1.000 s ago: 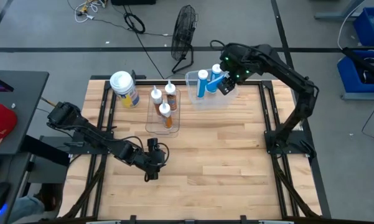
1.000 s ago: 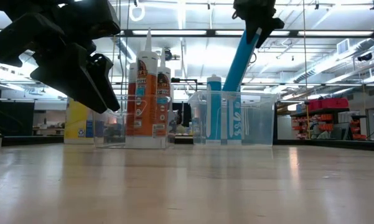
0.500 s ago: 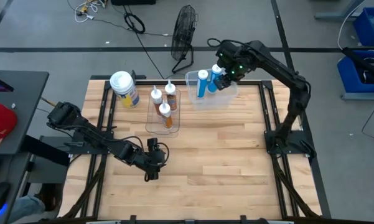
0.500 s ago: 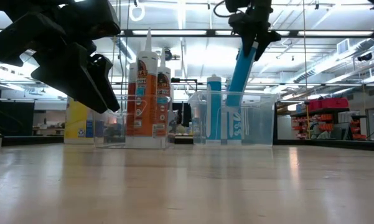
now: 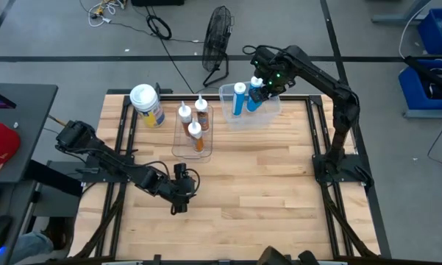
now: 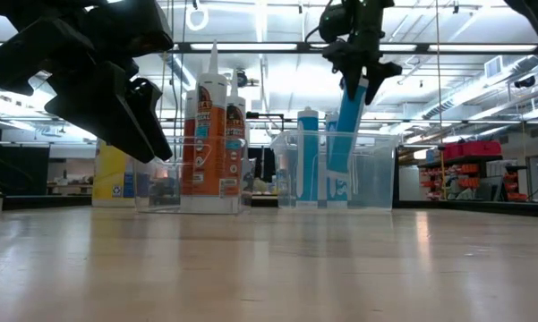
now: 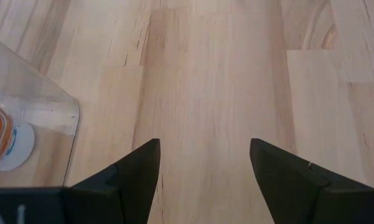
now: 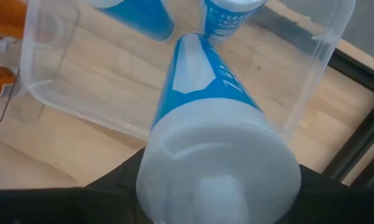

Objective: Pick & place silicon tubes, Sealant and Lysol wipes
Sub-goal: Put the blue sealant into the white bin

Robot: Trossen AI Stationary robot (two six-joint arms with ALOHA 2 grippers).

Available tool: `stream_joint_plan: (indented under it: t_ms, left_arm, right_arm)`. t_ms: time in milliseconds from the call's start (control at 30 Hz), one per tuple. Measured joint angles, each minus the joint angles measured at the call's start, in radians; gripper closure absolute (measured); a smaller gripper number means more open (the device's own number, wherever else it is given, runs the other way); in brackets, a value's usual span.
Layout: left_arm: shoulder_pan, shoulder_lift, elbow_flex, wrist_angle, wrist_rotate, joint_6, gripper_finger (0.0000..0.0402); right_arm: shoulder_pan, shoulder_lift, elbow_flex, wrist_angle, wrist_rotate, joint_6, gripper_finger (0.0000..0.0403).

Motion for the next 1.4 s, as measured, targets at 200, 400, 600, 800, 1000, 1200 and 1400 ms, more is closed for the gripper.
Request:
stream_joint_plan:
  t_ms: [200,400,600,800,1000,1200,1400]
  left_arm:
    - [0.000,0.000,0.000,0.000,0.000,0.000,0.0149]
    - [0.000,0.000,0.000,0.000,0.000,0.000,0.0149]
    - [0.000,0.000,0.000,-0.001,0.000,-0.001,0.0149]
    - [0.000,0.000,0.000,-0.001,0.000,-0.001,0.0149]
    - [0.000,0.000,0.000,-0.001,0.000,-0.001,0.0149]
    - [0.000,0.000,0.000,-0.001,0.000,-0.001,0.0149]
    - [0.000,0.000,0.000,-0.001,0.000,-0.001,0.0149]
  right_arm:
    - [-0.029,0.021,0.000,0.000,-0.042,0.043,0.0197]
    - [-0.055,0.035,0.000,0.000,-0.065,0.094,0.0197]
    - [-0.072,0.040,0.000,0.000,-0.103,0.176,0.0197]
    - [-0.078,0.047,-0.007,0.002,-0.149,0.241,0.0197]
    - [-0.088,0.047,-0.088,0.000,-0.158,0.289,0.0197]
    - [-0.109,0.042,-0.177,0.000,-0.148,0.291,0.0197]
    - [-0.117,0.039,-0.192,0.012,-0.133,0.287,0.0197]
